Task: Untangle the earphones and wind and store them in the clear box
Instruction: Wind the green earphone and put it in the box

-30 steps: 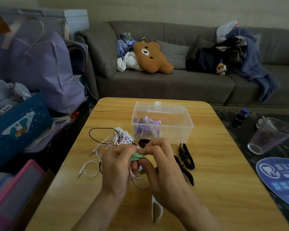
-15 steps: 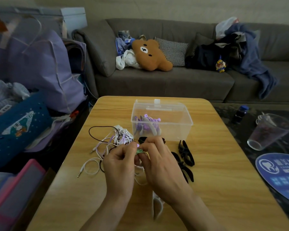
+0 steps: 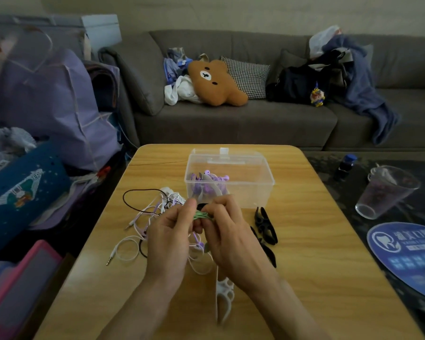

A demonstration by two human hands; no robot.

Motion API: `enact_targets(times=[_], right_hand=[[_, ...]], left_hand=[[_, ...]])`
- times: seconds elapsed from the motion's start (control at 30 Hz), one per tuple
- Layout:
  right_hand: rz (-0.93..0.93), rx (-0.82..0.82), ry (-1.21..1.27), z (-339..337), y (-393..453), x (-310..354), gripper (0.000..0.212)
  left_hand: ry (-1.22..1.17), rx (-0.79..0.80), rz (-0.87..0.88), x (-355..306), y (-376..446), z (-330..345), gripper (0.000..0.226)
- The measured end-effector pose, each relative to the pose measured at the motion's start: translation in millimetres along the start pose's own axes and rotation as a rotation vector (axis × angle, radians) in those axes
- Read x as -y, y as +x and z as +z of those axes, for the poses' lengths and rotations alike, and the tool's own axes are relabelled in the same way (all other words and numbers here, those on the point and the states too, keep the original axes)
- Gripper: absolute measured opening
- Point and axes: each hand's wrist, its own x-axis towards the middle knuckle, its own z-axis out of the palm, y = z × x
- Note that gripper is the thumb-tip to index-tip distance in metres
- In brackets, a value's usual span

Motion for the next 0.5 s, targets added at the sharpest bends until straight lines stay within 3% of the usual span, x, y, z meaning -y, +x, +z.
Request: enact_targets(times=[0.1, 0.17, 0.23, 0.3, 0.4, 0.5], right_hand=[[0.032, -0.006, 0.023, -6.4, -3.4, -5.1, 0.03], [0.052, 0.028, 0.017, -8.2, -5.4, -7.4, 0.033], [0.051, 0.052, 0.024, -10.3, -6.0, -7.6, 0.025], [0.039, 0.054, 0.028, -14.4, -6.2, -5.2, 0.018], [0.047, 0.06, 0.058, -22.8, -8.5, 0.0, 0.022], [0.211, 0.01, 0.162, -40.6, -7.6, -3.6, 0.004]], left_hand=[[-0.113, 0.014, -0.152, -0.6, 9.9, 6.8, 0.049], [0.037, -0.017, -0.107, 2.9, 9.5, 12.6, 0.044], [0.262, -0.123, 0.006, 8.1, 6.9, 16.3, 0.043], [0.344, -0.232, 0.057, 9.8, 8.7, 19.2, 0.037], [0.28, -0.14, -0.011, 5.9, 13.1, 26.5, 0.018], [0.276, -0.037, -0.082, -0.3, 10.3, 42.9, 0.032]])
